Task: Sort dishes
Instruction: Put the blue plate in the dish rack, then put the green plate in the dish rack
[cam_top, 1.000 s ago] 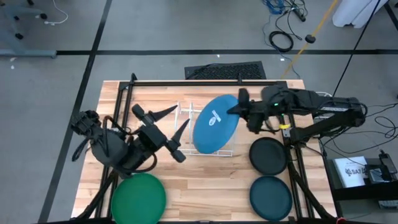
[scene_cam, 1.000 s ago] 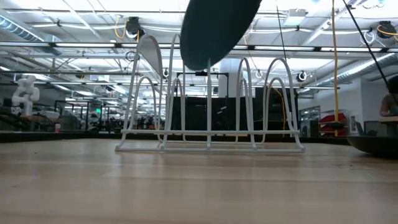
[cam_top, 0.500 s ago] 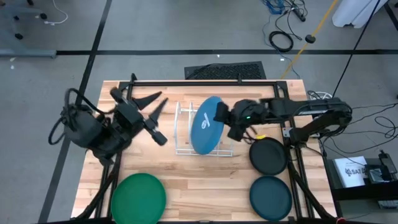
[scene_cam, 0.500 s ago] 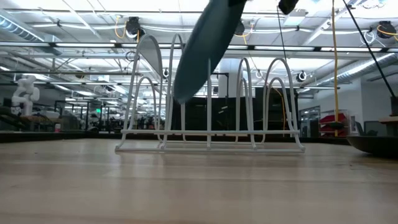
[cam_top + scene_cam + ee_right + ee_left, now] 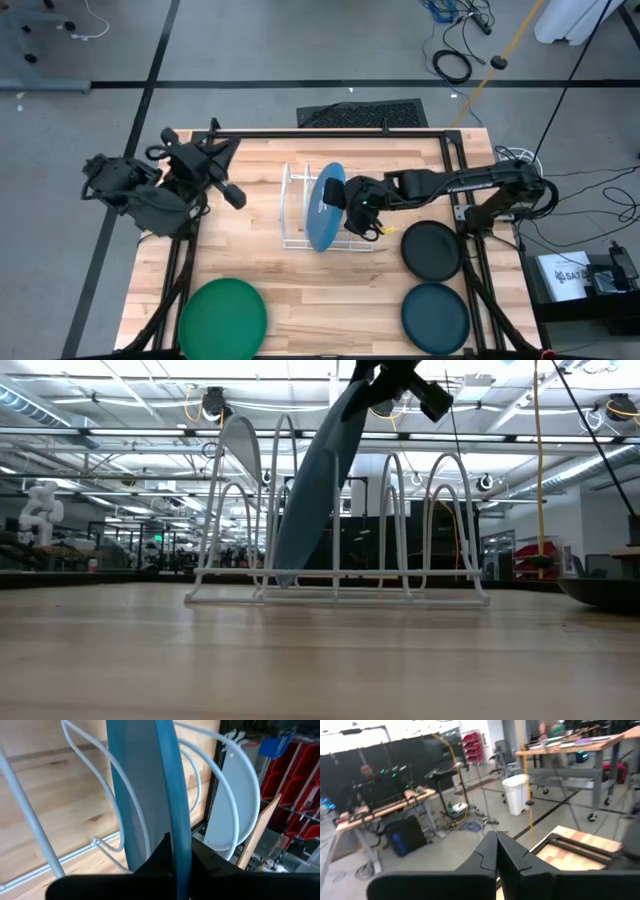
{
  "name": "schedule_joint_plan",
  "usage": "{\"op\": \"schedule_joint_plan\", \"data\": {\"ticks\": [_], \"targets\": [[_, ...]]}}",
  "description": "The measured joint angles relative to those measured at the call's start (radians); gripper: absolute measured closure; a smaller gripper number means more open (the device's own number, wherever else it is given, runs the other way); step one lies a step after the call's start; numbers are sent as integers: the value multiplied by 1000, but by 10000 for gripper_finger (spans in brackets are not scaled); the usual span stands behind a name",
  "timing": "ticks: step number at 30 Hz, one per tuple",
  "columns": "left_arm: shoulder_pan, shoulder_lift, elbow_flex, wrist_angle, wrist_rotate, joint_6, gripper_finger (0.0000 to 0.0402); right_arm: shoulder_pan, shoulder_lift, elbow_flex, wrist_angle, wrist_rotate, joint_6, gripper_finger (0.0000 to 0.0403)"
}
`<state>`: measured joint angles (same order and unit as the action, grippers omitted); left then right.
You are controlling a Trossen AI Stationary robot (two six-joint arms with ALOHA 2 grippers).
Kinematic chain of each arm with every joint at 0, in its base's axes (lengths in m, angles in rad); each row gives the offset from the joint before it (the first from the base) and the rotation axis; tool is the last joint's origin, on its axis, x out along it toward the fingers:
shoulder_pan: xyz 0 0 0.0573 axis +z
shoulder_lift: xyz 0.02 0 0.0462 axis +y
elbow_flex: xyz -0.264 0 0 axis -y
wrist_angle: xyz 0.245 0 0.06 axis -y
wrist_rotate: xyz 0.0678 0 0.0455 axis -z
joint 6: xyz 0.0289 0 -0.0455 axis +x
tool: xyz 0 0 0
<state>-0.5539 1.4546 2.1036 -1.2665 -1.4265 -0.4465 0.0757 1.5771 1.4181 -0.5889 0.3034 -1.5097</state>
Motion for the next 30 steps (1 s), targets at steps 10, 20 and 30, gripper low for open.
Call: {"op": "schedule_joint_plan", "data": {"ticks": [10, 20, 30], "targets": [[14, -11, -75, -298, 22, -389, 398, -1, 48, 1, 25, 57, -27, 391], [46, -10, -104, -303, 87, -413, 399, -2, 69, 0, 67, 170, -54, 353], [46, -9, -105, -303, 95, -412, 392, -2, 68, 0, 67, 174, -48, 250]]}}
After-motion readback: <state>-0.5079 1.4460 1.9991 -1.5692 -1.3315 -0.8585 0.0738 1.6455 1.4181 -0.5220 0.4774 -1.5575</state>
